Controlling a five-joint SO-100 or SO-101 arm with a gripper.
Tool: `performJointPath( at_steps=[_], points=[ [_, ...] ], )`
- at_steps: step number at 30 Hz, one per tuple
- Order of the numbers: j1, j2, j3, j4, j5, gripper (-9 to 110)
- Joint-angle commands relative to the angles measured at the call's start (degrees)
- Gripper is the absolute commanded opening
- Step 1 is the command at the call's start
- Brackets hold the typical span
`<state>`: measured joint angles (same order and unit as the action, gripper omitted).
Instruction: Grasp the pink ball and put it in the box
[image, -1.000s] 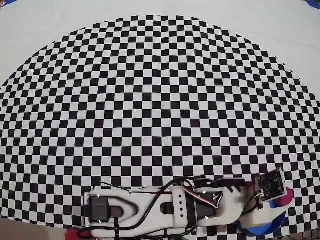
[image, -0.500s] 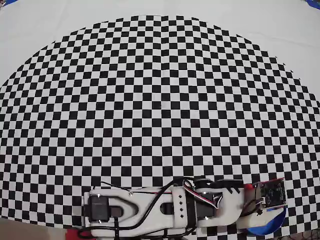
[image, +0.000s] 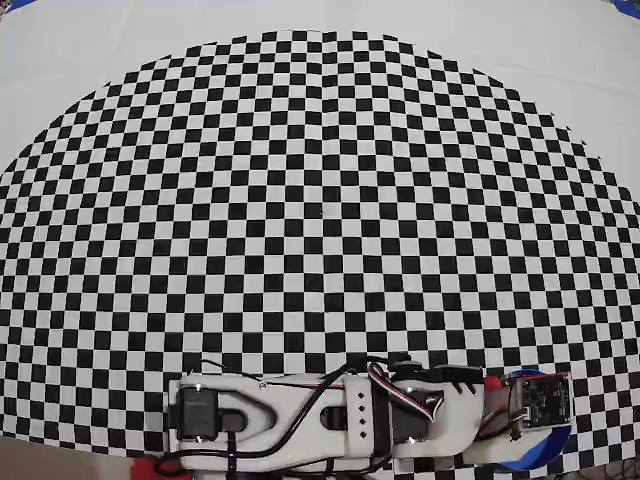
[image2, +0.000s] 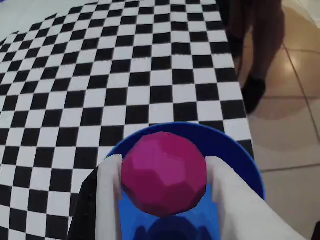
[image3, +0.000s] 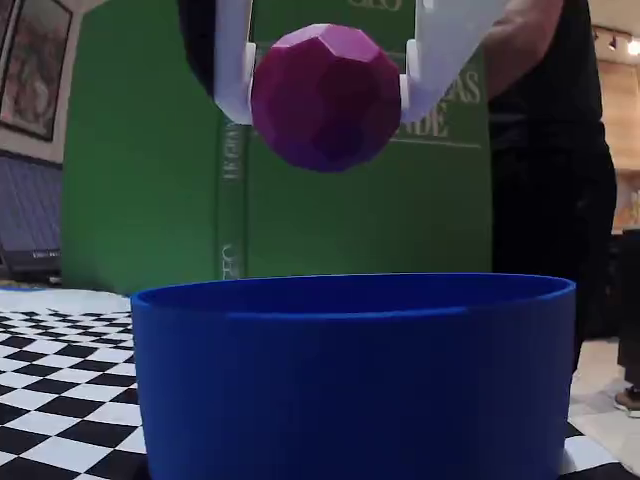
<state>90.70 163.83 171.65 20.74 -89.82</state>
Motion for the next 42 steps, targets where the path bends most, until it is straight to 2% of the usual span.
performJointPath(
  at_steps=[1, 42],
  points=[
    [1.23, 3.16, -0.09, 0.26, 0.53, 0],
    [1.49, 0.44, 2.90, 0.44, 0.53, 0]
  ],
)
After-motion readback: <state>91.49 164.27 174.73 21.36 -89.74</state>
